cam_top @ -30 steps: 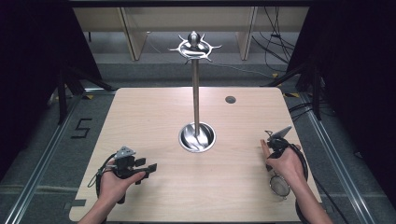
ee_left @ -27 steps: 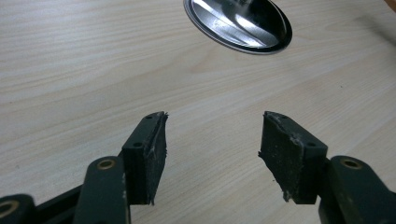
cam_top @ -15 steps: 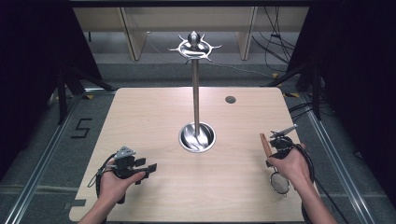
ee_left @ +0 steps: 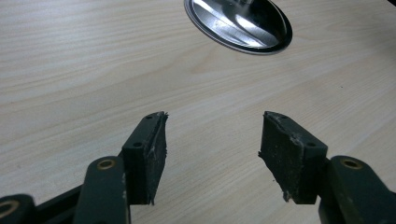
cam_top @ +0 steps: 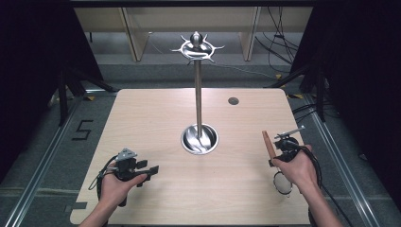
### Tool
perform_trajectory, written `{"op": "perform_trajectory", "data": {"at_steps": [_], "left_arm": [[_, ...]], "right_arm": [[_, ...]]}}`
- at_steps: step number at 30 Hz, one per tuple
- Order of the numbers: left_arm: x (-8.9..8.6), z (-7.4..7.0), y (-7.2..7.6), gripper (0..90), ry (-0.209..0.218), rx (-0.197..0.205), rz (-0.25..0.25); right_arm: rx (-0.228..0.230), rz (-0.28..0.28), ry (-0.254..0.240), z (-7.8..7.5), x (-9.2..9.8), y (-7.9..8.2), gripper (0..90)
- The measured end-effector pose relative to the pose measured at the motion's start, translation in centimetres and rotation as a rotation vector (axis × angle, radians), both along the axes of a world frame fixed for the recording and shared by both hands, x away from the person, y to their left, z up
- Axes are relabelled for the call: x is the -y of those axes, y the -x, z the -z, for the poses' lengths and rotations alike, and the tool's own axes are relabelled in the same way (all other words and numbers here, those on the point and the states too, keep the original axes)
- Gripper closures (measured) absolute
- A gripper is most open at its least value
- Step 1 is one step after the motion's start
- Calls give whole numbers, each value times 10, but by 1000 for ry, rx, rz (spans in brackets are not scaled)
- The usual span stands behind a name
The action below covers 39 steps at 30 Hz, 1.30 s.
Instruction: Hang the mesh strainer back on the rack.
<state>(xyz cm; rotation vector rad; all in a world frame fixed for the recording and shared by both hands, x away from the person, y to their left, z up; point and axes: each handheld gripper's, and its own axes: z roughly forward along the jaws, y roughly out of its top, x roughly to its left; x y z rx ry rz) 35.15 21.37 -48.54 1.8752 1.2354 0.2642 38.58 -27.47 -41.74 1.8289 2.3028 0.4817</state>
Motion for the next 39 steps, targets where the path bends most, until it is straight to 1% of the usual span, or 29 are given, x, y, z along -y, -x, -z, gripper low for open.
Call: {"op": "perform_trajectory", "data": {"at_steps": [1, 2, 3, 4, 6, 7, 8, 11, 12, 14, 15, 16, 17, 19, 20, 21, 23, 24, 25, 26, 27, 28, 30, 34, 35, 36, 37, 38, 39], "left_arm": [[0, 0, 0, 401, 0, 0, 1], [0, 0, 0, 401, 0, 1, 2], [0, 0, 0, 401, 0, 1, 1], [0, 0, 0, 401, 1, 3, 1], [0, 0, 0, 401, -1, 1, 2], [0, 0, 0, 401, -1, 1, 1], [0, 0, 0, 401, -1, 1, 2], [0, 0, 0, 401, -1, -1, 3], [0, 0, 0, 401, 0, 0, 3], [0, 0, 0, 401, 8, 1, -1], [0, 0, 0, 401, 12, 3, -2], [0, 0, 0, 401, 12, 1, -3], [0, 0, 0, 401, 12, 2, -3], [0, 0, 0, 401, 12, 1, -3], [0, 0, 0, 401, 2, 0, -2], [0, 0, 0, 401, 3, 4, -5], [0, 0, 0, 401, 3, 2, -6], [0, 0, 0, 401, 4, 3, -6], [0, 0, 0, 401, 4, 6, -7], [0, 0, 0, 401, 3, 7, -7], [0, 0, 0, 401, 4, 7, -7], [0, 0, 0, 401, 4, 7, -6], [0, 0, 0, 401, 3, 7, -6], [0, -1, 0, 400, -1, -1, -6], [-1, -1, 0, 401, 0, 1, -6], [-1, -1, 0, 401, 0, 0, -6], [-1, -1, 0, 400, 0, 0, -5], [-1, -1, 0, 400, 0, 0, -5], [-1, -1, 0, 401, 0, 0, -6]], "right_arm": [[17, -24, -4, 0, 1, 0, 696], [33, -27, -8, -1, 2, 0, 696], [31, -14, -17, -2, 1, 0, 695], [44, -27, -15, -3, 1, 1, 696], [59, -25, -31, -6, -1, 2, 696], [73, -60, -39, -7, 1, 3, 696], [74, -54, -53, -8, -1, 4, 695], [96, -95, -75, -10, -2, 5, 696], [129, -116, -78, -8, -2, 4, 695], [141, -143, -83, -10, -3, 5, 696], [154, -138, -91, -10, -4, 5, 696], [161, -158, -91, -11, -4, 5, 696], [168, -150, -98, -12, -6, 5, 695], [184, -171, -108, -13, -6, 6, 696], [177, -163, -136, -14, -8, 6, 695], [192, -169, -117, -15, -8, 7, 695], [200, -172, -146, -16, -10, 7, 695], [215, -191, -143, -16, -10, 7, 695], [218, -178, -135, -17, -11, 8, 696], [245, -191, -138, -17, -12, 8, 696], [246, -172, -150, -17, -14, 9, 696], [227, -192, -156, -19, -13, 9, 695], [220, -193, -172, -20, -14, 10, 696], [233, -208, -181, -21, -17, 10, 695], [233, -173, -197, -21, -21, 12, 695], [244, -220, -172, -21, -18, 10, 695], [243, -186, -199, -21, -22, 13, 695], [262, -208, -187, -21, -22, 12, 695], [256, -201, -201, -23, -23, 13, 695]]}}
